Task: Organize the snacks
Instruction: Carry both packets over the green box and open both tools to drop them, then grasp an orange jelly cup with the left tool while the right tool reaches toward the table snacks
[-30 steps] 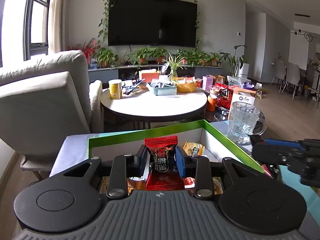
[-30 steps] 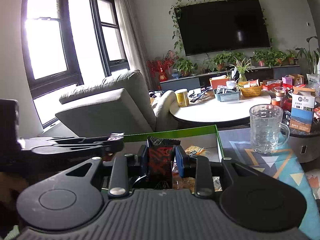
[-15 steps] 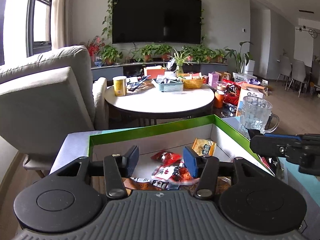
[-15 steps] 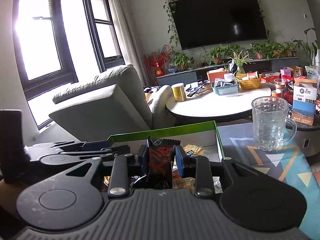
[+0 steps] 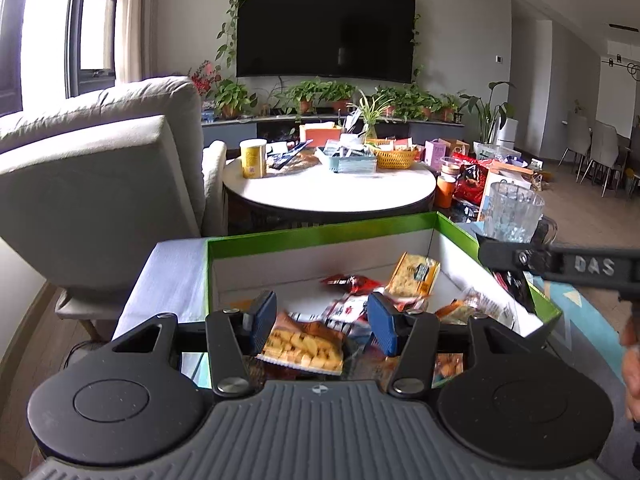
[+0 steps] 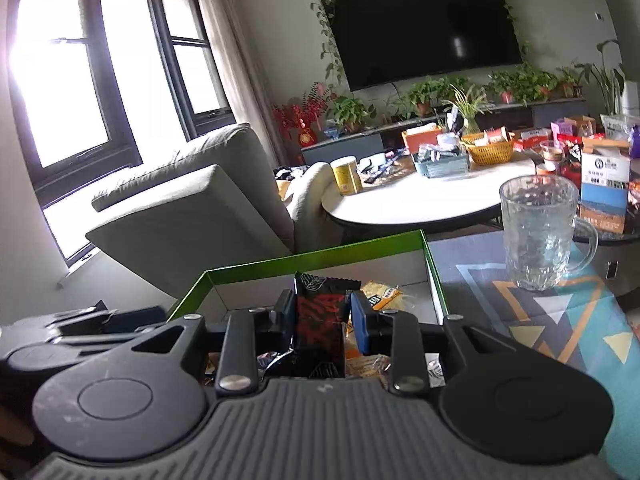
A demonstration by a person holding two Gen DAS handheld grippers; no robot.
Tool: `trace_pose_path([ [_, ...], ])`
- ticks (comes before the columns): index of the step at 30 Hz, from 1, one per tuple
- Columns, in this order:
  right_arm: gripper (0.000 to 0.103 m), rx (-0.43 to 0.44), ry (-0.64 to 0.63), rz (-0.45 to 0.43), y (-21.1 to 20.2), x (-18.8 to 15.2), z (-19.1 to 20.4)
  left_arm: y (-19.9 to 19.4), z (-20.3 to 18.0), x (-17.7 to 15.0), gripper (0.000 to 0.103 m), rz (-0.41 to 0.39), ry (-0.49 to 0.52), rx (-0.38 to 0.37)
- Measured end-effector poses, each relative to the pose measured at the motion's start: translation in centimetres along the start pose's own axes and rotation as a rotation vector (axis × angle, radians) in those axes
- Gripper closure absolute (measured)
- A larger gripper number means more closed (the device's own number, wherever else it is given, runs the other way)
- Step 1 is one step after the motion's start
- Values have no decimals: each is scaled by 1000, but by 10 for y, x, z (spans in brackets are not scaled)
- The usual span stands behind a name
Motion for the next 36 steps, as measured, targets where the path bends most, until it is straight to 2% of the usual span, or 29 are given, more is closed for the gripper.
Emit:
trace_pose_path([
  [6, 69, -36, 13, 22, 7, -3, -2, -10, 10, -6, 55, 6, -17, 18],
  [10, 69, -27, 29, 42, 4, -4, -3, -16, 15, -9, 55, 7, -21, 25],
  [14, 62, -34, 26, 33, -3, -3, -5, -21, 15, -14, 55, 16, -26, 30],
  [18, 61, -23, 24, 41, -11, -3, -3, -29, 6, -22, 55, 37, -15, -15],
  [20, 59, -19, 16, 38, -16, -4, -2, -33, -4, -29, 52, 60, 7, -47],
  [27, 56, -28, 7, 41, -38, -13, -9, -48, -36, -63, 52, 148, 45, -131],
  [32, 52, -16, 0, 59, -52, -22, -10, -55, -50, -89, 52, 214, 101, -157],
  [36, 47, 27, -20, 77, -66, -33, -4, -55, -56, -102, 52, 256, 104, -170],
])
Point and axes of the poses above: each gripper's, at about its wrist camera, not at the fingertips, and y roughly the way its jaws point, z to its left, x to its top, the point moved 10 cm from there along y, roughly the way its jaws point, and after that the axes turned 3 degrees about -z, right-handed, at the moved point
